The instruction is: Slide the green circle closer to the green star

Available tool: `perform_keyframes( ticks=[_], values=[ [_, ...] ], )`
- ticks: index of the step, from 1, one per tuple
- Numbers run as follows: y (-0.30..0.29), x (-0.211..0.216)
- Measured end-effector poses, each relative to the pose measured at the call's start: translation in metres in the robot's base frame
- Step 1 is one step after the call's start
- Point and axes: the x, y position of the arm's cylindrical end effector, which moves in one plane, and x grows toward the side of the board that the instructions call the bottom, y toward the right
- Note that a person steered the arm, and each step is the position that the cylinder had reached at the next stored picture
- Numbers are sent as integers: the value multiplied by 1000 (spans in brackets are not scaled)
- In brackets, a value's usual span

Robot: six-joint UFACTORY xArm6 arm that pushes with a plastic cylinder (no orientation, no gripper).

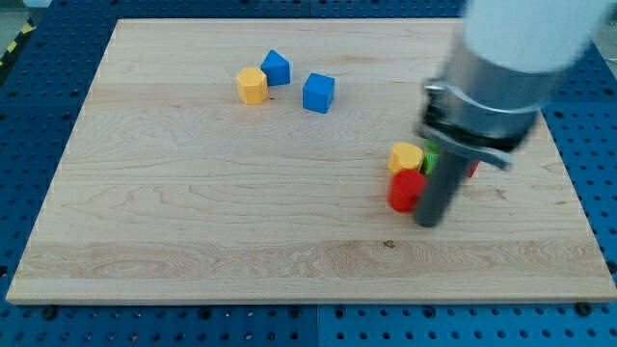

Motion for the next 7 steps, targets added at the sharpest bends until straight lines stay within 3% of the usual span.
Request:
perform_keyframes(
  ticks=[2,3,4,5,6,7],
  values=[
    [-78,13],
    [-178,-15],
    [-144,-88],
    [-6,-105],
    [96,-130],
    [104,-206]
  ],
)
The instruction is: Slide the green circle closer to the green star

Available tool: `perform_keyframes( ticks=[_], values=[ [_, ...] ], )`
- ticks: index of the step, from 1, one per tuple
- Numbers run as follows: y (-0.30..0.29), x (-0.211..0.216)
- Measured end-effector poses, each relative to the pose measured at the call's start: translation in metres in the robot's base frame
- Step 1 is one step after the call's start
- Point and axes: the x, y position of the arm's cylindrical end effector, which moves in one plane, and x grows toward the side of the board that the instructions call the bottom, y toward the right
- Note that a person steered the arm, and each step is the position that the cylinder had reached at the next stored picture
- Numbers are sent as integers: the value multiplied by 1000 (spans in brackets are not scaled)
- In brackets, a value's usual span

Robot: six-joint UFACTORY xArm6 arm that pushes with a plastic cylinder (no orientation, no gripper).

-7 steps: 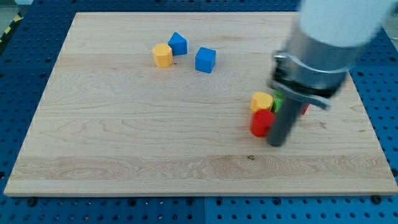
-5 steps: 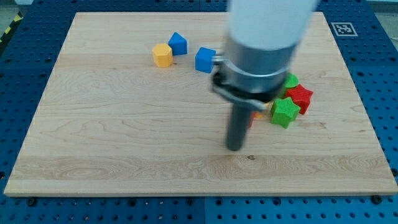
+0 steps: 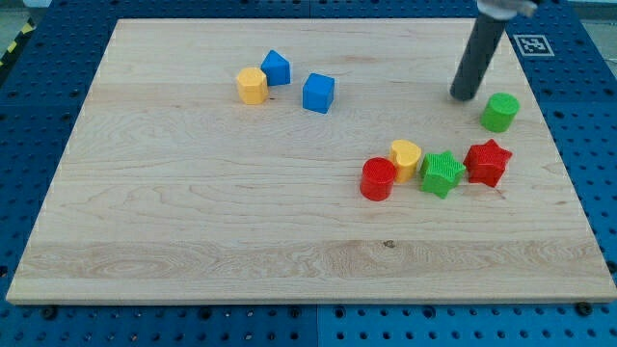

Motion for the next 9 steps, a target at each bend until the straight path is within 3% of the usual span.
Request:
perform_keyframes(
  ticks=[1,2,4,5,6,7,8,9],
  values=[
    [59,-21],
    [131,36],
    [-48,50],
    [-50,38],
    [2,11],
    [-13,43],
    [-110,65],
    [-156,63]
  ],
)
